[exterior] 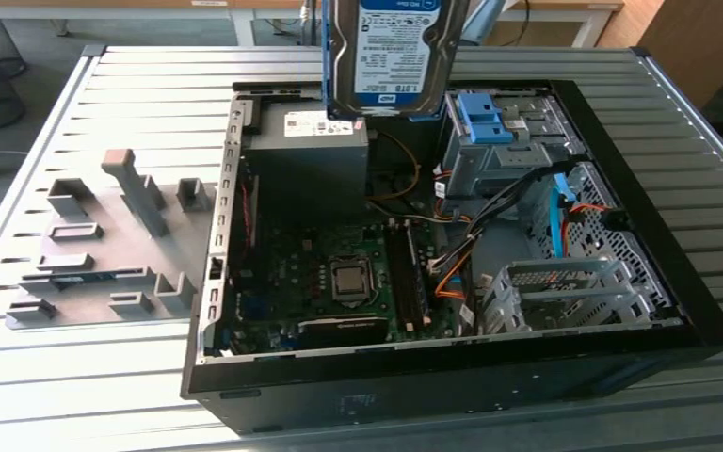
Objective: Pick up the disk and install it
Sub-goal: 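Pick up the disk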
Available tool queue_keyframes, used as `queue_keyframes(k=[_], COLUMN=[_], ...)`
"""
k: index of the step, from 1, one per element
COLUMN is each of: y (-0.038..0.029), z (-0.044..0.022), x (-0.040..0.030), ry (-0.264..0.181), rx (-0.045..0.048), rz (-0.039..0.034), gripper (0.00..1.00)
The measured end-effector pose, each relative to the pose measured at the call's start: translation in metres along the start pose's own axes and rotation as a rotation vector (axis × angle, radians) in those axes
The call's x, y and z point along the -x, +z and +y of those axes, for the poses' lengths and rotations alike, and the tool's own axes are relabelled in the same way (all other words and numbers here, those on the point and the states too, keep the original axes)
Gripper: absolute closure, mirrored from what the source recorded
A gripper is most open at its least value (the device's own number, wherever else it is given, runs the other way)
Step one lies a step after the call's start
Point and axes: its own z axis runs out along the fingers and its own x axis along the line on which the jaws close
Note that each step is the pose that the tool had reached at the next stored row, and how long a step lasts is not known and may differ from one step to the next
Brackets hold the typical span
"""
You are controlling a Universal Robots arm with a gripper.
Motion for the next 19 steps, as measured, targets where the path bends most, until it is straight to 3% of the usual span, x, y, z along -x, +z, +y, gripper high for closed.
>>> queue_keyframes(k=[3, 14, 19], y=[0.0, 0.0, 0.0], z=[-0.0049, -0.0101, -0.0106], x=[-0.0021, -0.0258, -0.028], ry=[0.0, 0.0, 0.0], rx=[0.0002, 0.0001, 0.0001], rz=[0.0002, 0.0001, 0.0001], gripper=[0.64, 0.64, 0.64])
